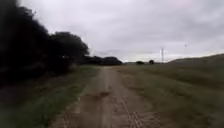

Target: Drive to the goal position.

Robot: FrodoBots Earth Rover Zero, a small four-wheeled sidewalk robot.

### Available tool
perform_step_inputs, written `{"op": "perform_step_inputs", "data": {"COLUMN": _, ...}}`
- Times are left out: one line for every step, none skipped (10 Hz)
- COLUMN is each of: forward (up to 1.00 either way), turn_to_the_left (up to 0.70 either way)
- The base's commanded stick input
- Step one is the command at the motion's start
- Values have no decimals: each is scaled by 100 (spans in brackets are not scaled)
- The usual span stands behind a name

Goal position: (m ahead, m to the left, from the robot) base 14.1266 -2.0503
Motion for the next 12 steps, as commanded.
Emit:
{"op": "perform_step_inputs", "data": {"forward": 70, "turn_to_the_left": 0}}
{"op": "perform_step_inputs", "data": {"forward": 70, "turn_to_the_left": 0}}
{"op": "perform_step_inputs", "data": {"forward": 70, "turn_to_the_left": 0}}
{"op": "perform_step_inputs", "data": {"forward": 70, "turn_to_the_left": 0}}
{"op": "perform_step_inputs", "data": {"forward": 70, "turn_to_the_left": 0}}
{"op": "perform_step_inputs", "data": {"forward": 70, "turn_to_the_left": 0}}
{"op": "perform_step_inputs", "data": {"forward": 70, "turn_to_the_left": 0}}
{"op": "perform_step_inputs", "data": {"forward": 70, "turn_to_the_left": 0}}
{"op": "perform_step_inputs", "data": {"forward": 70, "turn_to_the_left": 0}}
{"op": "perform_step_inputs", "data": {"forward": 70, "turn_to_the_left": 0}}
{"op": "perform_step_inputs", "data": {"forward": 70, "turn_to_the_left": 0}}
{"op": "perform_step_inputs", "data": {"forward": 70, "turn_to_the_left": 0}}
